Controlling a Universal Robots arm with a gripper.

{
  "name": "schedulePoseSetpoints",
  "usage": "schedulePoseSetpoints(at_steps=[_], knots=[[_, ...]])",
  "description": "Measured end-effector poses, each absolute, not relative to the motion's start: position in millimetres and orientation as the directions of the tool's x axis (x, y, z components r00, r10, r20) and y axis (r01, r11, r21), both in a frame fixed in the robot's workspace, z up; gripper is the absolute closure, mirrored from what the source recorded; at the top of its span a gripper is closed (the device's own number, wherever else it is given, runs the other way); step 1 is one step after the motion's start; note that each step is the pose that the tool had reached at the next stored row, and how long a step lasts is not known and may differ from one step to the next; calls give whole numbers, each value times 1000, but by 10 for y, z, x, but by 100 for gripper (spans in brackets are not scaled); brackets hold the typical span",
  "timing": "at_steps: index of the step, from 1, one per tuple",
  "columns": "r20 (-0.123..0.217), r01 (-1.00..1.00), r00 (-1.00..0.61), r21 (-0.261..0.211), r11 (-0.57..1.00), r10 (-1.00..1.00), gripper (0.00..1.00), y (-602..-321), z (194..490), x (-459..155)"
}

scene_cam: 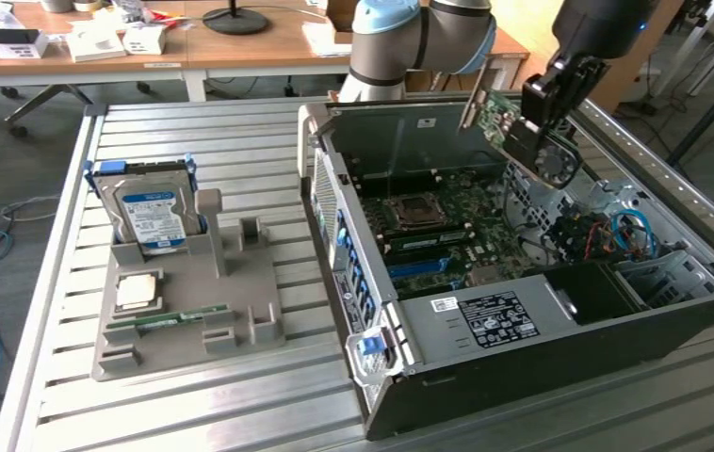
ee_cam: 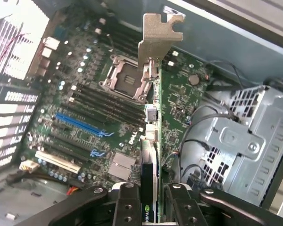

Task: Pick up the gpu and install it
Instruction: 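Insert the gpu into the slot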

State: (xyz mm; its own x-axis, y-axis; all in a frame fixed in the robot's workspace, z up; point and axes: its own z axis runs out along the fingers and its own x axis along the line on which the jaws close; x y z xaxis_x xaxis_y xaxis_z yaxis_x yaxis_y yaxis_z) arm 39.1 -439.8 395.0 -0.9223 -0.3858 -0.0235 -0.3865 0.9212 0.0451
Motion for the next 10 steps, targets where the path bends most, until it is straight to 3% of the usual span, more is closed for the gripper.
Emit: schedulePoseSetpoints(at_steps=[10], knots=[[-23, -526, -850, 45, 849, -526, 73, -4398, 3950, 391]])
